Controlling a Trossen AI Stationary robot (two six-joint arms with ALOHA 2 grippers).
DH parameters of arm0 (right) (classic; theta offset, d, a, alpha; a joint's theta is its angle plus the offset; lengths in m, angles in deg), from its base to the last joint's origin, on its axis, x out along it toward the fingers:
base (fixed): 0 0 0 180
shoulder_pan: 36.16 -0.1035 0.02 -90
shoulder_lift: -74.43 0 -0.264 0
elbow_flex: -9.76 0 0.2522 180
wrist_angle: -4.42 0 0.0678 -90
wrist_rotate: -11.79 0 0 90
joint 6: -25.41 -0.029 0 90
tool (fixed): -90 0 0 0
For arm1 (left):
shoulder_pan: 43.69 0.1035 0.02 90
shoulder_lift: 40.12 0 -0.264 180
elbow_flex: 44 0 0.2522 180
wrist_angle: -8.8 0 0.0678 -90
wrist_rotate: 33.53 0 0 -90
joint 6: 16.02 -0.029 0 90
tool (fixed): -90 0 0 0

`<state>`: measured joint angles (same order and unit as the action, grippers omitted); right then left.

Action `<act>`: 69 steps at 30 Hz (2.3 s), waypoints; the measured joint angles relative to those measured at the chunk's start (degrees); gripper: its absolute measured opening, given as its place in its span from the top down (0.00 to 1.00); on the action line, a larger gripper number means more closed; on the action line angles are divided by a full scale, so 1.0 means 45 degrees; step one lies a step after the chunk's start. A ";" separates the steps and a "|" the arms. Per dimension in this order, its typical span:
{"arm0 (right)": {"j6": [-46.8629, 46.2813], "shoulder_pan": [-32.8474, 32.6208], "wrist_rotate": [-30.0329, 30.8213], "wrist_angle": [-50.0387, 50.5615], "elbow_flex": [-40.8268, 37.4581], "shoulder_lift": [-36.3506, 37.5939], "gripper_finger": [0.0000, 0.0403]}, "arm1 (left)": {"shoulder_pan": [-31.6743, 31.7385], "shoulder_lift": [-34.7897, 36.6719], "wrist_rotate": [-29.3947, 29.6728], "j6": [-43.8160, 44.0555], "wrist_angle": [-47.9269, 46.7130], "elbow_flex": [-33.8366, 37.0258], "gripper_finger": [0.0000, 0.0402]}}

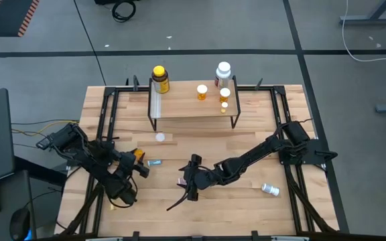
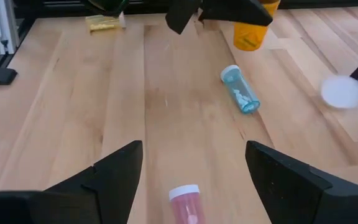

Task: Pick and place medicine bottles onto shelf by color
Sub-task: Put the large orange pill bottle on the shelf

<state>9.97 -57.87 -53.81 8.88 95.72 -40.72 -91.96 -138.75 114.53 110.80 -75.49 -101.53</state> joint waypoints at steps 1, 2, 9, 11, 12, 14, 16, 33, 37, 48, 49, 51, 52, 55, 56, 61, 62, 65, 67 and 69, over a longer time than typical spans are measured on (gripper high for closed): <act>0.0008 -0.0018 0.0001 0.0001 0.0000 0.0000 0.27 | 0.0000 0.0005 -0.0004 -0.0009 -0.0053 -0.0079 0.54; 0.0010 -0.0028 0.0000 0.0005 0.0000 0.0000 0.27 | 0.0000 0.0005 -0.0004 -0.0009 -0.0052 -0.0134 0.55; 0.0000 -0.0026 0.0000 0.0366 0.0000 0.0021 0.27 | 0.0004 0.0005 0.0034 0.0001 -0.0525 -0.0552 0.54; -0.0009 -0.0026 0.0010 0.0615 0.0000 0.0123 0.27 | 0.0091 0.0005 0.0110 0.0008 -0.0932 -0.0815 0.54; -0.0091 -0.0026 0.0019 0.0633 0.0000 0.0193 0.27 | 0.0155 0.0005 0.0200 0.0011 -0.1173 -0.0936 0.54; -0.0270 -0.0030 0.0090 0.0887 0.0000 0.0398 0.27 | 0.0347 0.0005 0.0458 0.0011 -0.1823 -0.1255 0.55; -0.0332 -0.0073 0.0209 0.1053 0.0000 0.0617 0.27 | 0.0606 0.0005 0.0871 0.0010 -0.2437 -0.1625 0.55; -0.1703 -0.1290 0.2542 0.2610 0.0000 0.1796 0.27 | 0.2920 0.0010 0.3484 -0.3683 -0.3492 -0.4551 0.56; -0.2052 -0.1492 0.2618 0.2633 0.0000 0.1802 0.27 | 0.3674 0.0010 0.3556 -0.5171 -0.3442 -0.5385 0.56; -0.2773 -0.2184 0.2749 0.2662 0.0000 0.1802 0.27 | 0.5840 0.0010 0.3643 -0.9347 -0.2699 -0.7137 0.57; -0.2773 -0.2225 0.2789 0.2667 0.0000 0.1802 0.27 | 0.6130 0.0010 0.3679 -0.9576 -0.2685 -0.7279 0.57; -0.2775 -0.2287 0.2885 0.2678 0.0000 0.1802 0.27 | 0.6713 0.0010 0.3771 -0.9957 -0.2676 -0.7515 0.57; -0.2774 -0.2316 0.2901 0.2693 0.0000 0.1802 0.27 | 0.7005 0.0010 0.3808 -1.0090 -0.2645 -0.7598 0.57; -0.2778 -0.2411 0.2914 0.2762 0.0000 0.1802 0.27 | 0.7917 0.0010 0.3874 -1.0503 -0.2546 -0.7769 0.57; -0.2778 -0.2449 0.2909 0.2783 0.0000 0.1802 0.27 | 0.8217 0.0010 0.3903 -1.0611 -0.2477 -0.7794 0.57; -0.2778 -0.2533 0.2926 0.2974 0.0000 0.1797 0.27 | 0.9570 0.0010 0.3909 -1.1111 -0.1897 -0.7794 0.57; -0.2778 -0.2547 0.2959 0.2987 0.0000 0.1797 0.27 | 0.9788 0.0010 0.3901 -1.1272 -0.1704 -0.7794 0.57; -0.2759 -0.2566 0.2997 0.3046 0.0000 0.1797 0.27 | 1.0378 0.0010 0.3786 -1.1585 -0.0899 -0.7794 0.57; -0.2756 -0.2561 0.3002 0.3107 0.0000 0.1792 0.27 | 1.0693 0.0010 0.3650 -1.1917 -0.0163 -0.7794 0.57; -0.2761 -0.2556 0.3002 0.3151 0.0000 0.1792 0.27 | 1.0937 0.0010 0.3413 -1.2402 0.0677 -0.7790 0.57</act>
<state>-2.45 -69.37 -40.30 23.06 95.72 -32.66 -42.75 -138.70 129.89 54.99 -72.44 -136.59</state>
